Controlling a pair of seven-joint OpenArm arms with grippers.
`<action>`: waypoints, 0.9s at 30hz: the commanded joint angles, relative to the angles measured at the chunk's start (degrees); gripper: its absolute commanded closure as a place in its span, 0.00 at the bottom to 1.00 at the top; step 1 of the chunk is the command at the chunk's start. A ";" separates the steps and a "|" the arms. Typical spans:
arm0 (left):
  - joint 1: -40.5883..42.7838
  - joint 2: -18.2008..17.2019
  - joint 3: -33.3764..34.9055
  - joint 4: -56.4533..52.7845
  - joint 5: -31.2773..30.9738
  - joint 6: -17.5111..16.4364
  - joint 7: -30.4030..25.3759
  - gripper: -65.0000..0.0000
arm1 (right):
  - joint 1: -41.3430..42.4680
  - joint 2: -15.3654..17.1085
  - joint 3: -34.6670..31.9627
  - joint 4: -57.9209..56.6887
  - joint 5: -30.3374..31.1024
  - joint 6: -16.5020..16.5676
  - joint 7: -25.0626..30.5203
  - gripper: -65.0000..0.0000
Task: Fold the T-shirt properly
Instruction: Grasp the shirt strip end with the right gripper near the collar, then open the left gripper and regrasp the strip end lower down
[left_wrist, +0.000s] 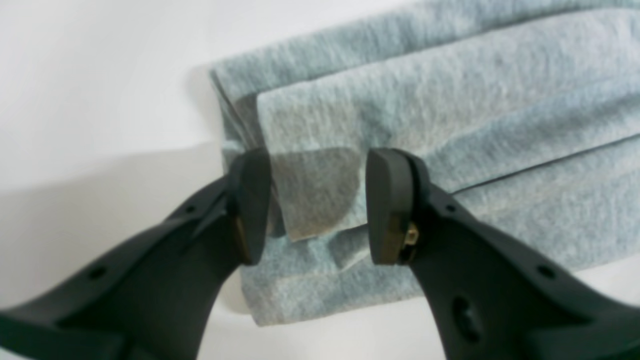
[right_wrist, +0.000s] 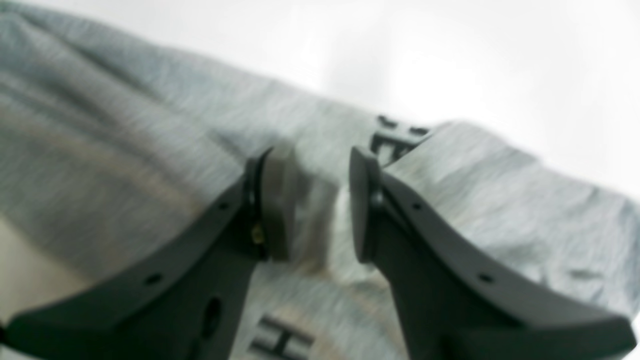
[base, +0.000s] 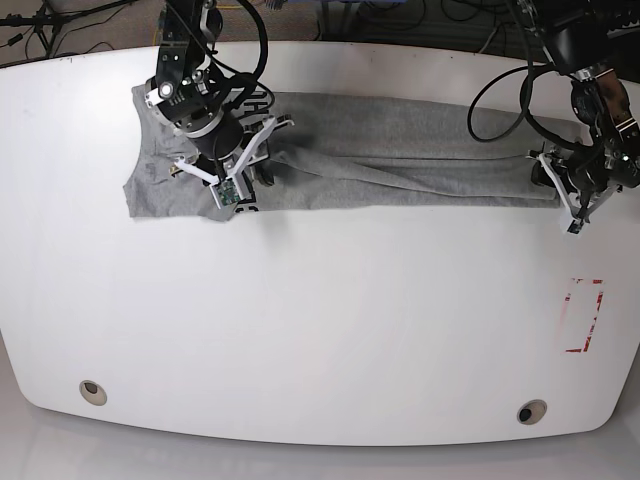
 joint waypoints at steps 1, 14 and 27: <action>-1.54 -0.98 -0.38 1.14 -0.51 -0.06 -0.40 0.58 | 1.04 0.92 0.03 -2.22 0.40 0.03 1.45 0.74; -4.09 -0.81 -5.39 0.96 -0.60 -0.06 0.74 0.51 | 0.16 1.98 0.03 -9.60 0.40 0.03 6.02 0.74; -3.65 -3.53 -11.02 0.17 -1.48 -0.06 4.79 0.28 | -0.10 1.98 0.03 -9.60 0.67 0.03 6.11 0.74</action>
